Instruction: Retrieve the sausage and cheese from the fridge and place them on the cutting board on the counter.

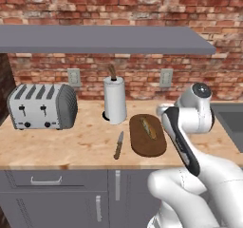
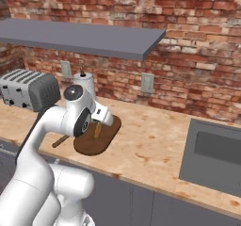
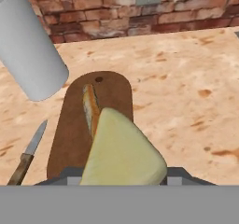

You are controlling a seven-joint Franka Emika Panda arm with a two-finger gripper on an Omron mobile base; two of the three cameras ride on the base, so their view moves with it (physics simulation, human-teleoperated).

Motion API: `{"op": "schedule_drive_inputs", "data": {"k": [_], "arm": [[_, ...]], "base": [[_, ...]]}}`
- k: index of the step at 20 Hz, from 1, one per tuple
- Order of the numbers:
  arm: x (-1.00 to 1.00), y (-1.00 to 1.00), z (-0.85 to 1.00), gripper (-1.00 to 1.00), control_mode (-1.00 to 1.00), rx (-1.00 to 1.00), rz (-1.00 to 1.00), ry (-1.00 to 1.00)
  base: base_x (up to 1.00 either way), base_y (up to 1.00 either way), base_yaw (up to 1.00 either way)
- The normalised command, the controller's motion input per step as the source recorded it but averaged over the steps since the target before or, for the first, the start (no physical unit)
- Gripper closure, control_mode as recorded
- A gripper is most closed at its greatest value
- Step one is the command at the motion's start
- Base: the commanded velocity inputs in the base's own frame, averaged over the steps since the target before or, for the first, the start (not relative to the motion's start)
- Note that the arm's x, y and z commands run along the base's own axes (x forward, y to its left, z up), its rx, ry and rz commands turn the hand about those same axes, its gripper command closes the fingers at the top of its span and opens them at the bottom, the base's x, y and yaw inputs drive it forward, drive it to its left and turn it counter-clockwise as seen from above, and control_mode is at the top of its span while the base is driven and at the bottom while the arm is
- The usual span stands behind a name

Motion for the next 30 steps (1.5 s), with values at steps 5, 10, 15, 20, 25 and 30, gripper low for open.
{"op": "schedule_drive_inputs", "data": {"k": [5, 10, 15, 20, 25, 30], "arm": [[0.32, 0.0, 0.0, 1.0, -1.0, 0.1, 0.0, 0.02], [0.13, -0.07, -0.17, 1.0, -1.0, 0.05, 0.0, 0.03], [0.11, 0.0, -0.17, 1.0, -1.0, 0.04, 0.0, 0.0], [0.21, 0.0, -0.24, 1.0, -1.0, 0.03, -0.01, 0.0], [0.43, -0.07, -0.26, 1.0, -1.0, 0.01, -0.02, 0.02], [0.39, -0.11, -0.19, 1.0, -1.0, 0.0, 0.0, 0.0]], "base": [[0.0, 0.0, 0.0], [0.0, 0.0, 0.0], [0.0, 0.0, 0.0], [0.0, 0.0, 0.0], [0.0, 0.0, 0.0], [0.0, 0.0, 0.0]]}}
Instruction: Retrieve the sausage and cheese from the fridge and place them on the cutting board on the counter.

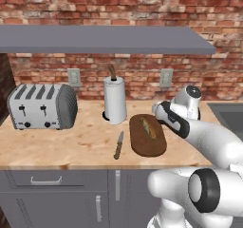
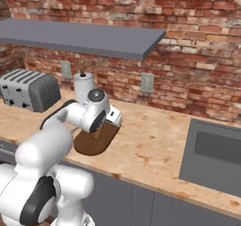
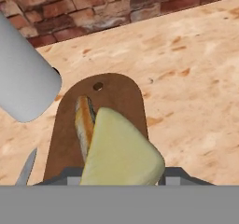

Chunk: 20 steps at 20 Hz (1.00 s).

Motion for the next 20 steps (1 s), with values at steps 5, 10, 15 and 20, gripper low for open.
{"op": "schedule_drive_inputs", "data": {"k": [5, 10, 15, 20], "arm": [[0.28, -0.15, -0.2, 1.0, -1.0, 0.0, 0.0, 0.0], [0.04, 0.0, -0.33, 1.0, -1.0, 0.0, 0.0, 0.0], [0.0, 0.0, -0.23, 1.0, -1.0, 0.0, 0.0, 0.0], [0.0, 0.0, -0.04, 1.0, -1.0, 0.0, 0.0, 0.0]], "base": [[0.0, 0.0, 0.0], [0.0, 0.0, 0.0], [0.0, 0.0, 0.0], [0.0, 0.0, 0.0]]}}
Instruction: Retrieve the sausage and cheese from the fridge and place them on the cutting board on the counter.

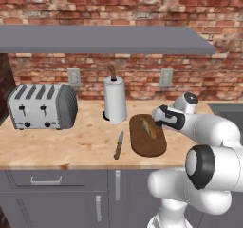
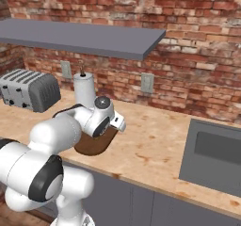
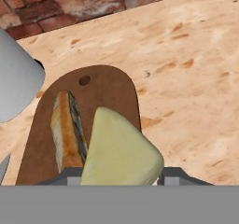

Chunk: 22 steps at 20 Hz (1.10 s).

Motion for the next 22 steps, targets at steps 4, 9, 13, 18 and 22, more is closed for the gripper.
{"op": "schedule_drive_inputs", "data": {"k": [4, 9, 13, 18, 22], "arm": [[0.0, 0.01, -0.05, 1.0, -1.0, 0.0, 0.0, 0.0], [0.0, 0.03, -0.04, 1.0, -1.0, 0.0, 0.0, 0.0], [0.15, 0.1, -0.04, 1.0, -1.0, 0.0, -0.02, 0.0], [0.27, 0.15, -0.04, 1.0, -1.0, 0.0, -0.04, 0.0], [0.34, 0.18, -0.07, 1.0, -1.0, 0.0, -0.06, 0.0]], "base": [[0.0, 0.0, 0.0], [0.0, 0.0, 0.0], [0.0, 0.0, 0.0], [0.0, 0.0, 0.0], [0.0, 0.0, 0.0]]}}
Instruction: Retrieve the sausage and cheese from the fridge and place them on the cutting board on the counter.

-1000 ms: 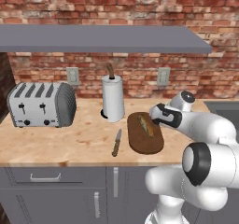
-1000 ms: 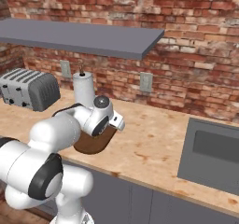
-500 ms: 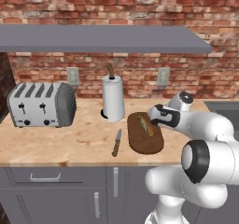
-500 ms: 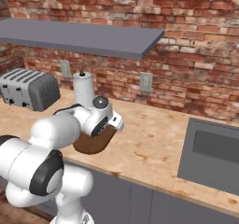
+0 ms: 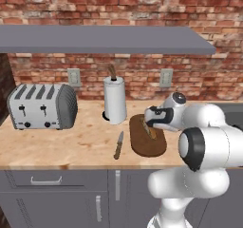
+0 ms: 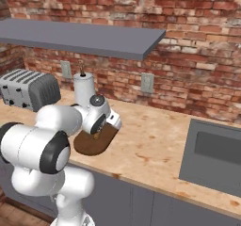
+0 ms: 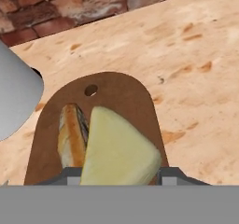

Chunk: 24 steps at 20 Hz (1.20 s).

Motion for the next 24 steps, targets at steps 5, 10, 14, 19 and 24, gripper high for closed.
{"op": "schedule_drive_inputs", "data": {"k": [5, 10, 14, 19, 24], "arm": [[0.07, 0.01, -0.32, 1.0, -1.0, 0.0, -0.05, 0.0], [0.0, 0.0, -0.4, 1.0, -1.0, 0.0, -0.05, 0.0], [0.01, 0.0, -0.16, 1.0, -1.0, 0.0, -0.04, 0.0], [0.09, 0.0, 0.0, 1.0, -1.0, 0.0, -0.03, 0.0], [0.17, 0.0, -0.01, 1.0, -1.0, 0.0, -0.03, 0.0]], "base": [[0.0, 0.0, 0.0], [0.0, 0.0, 0.0], [0.0, 0.0, 0.0], [0.0, 0.0, 0.0], [0.0, 0.0, 0.0]]}}
